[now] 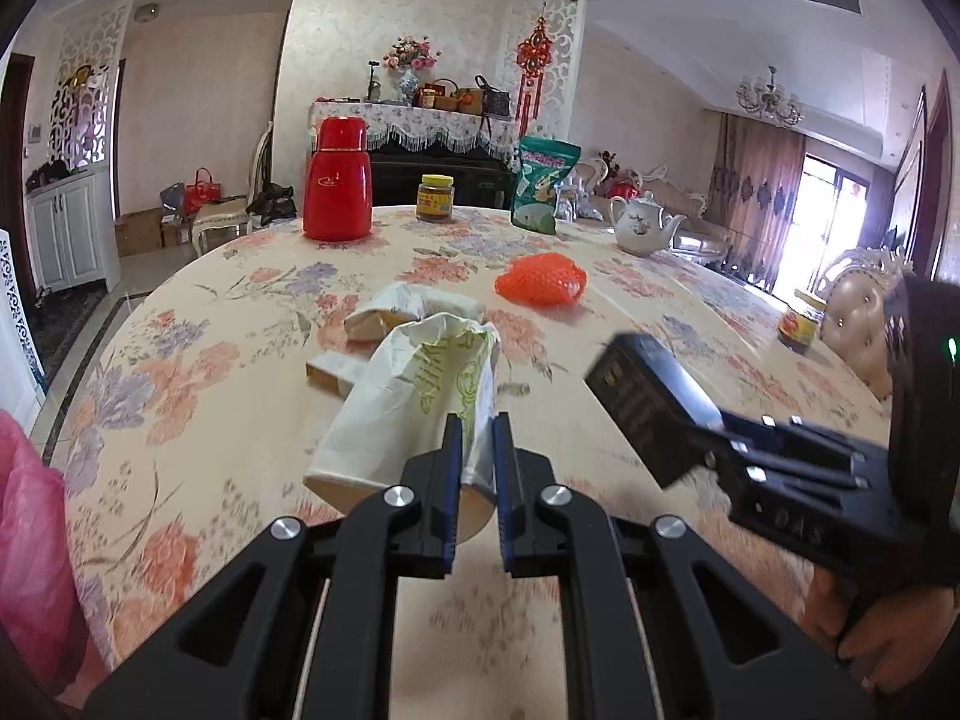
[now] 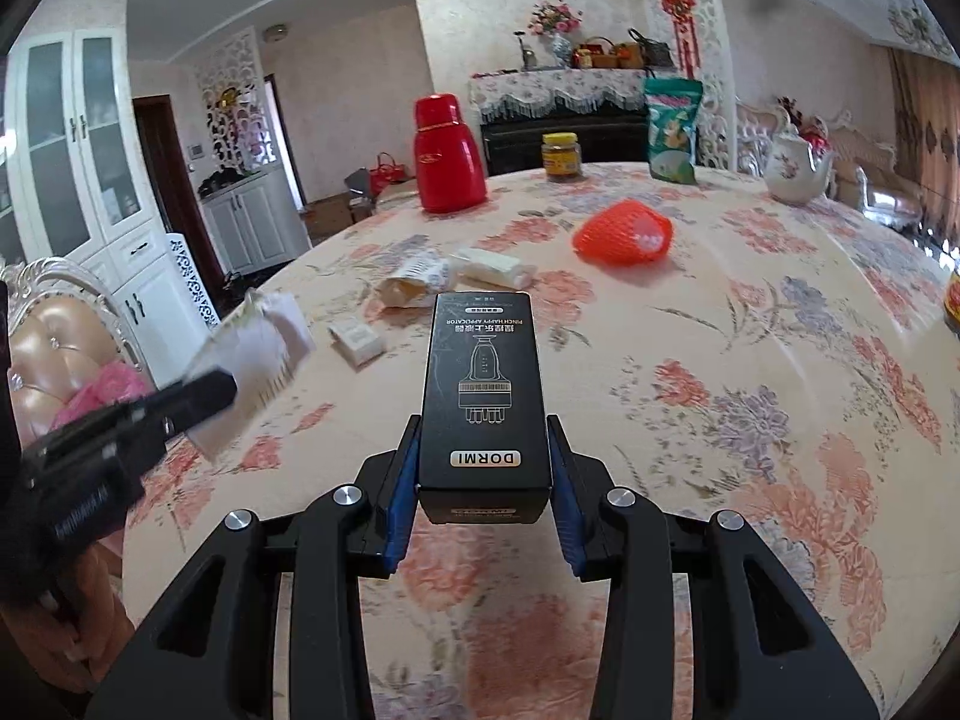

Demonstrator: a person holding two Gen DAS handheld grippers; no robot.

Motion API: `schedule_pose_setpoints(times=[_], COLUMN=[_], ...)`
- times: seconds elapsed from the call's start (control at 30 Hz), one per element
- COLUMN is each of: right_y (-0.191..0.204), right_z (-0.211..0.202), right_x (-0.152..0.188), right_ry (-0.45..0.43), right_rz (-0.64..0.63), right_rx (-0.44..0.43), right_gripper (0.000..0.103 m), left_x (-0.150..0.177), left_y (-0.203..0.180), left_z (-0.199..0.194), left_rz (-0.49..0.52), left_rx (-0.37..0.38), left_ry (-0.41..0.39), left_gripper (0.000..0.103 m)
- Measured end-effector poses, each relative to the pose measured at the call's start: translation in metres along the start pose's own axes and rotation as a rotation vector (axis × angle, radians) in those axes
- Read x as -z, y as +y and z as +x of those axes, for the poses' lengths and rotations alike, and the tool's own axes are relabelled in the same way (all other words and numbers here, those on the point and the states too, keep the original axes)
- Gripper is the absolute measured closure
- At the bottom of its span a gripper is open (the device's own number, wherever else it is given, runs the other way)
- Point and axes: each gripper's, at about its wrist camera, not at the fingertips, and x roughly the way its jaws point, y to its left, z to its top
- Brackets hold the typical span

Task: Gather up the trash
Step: 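Carry the tissue and black box to the pink bin and release both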

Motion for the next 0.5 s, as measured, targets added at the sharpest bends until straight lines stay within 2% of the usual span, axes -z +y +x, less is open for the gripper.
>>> schedule_pose_setpoints(times=[0.5], right_y=[0.068], right_z=[-0.015], right_x=[-0.009], right_ry=[-0.083], right_rz=[-0.092], right_rx=[-0.100], right_gripper=[0.065], left_x=[0.013], left_y=[0.038], left_z=[-0.044], left_rz=[0.013], left_rx=[-0.139], left_ry=[-0.062], left_gripper=[0.093])
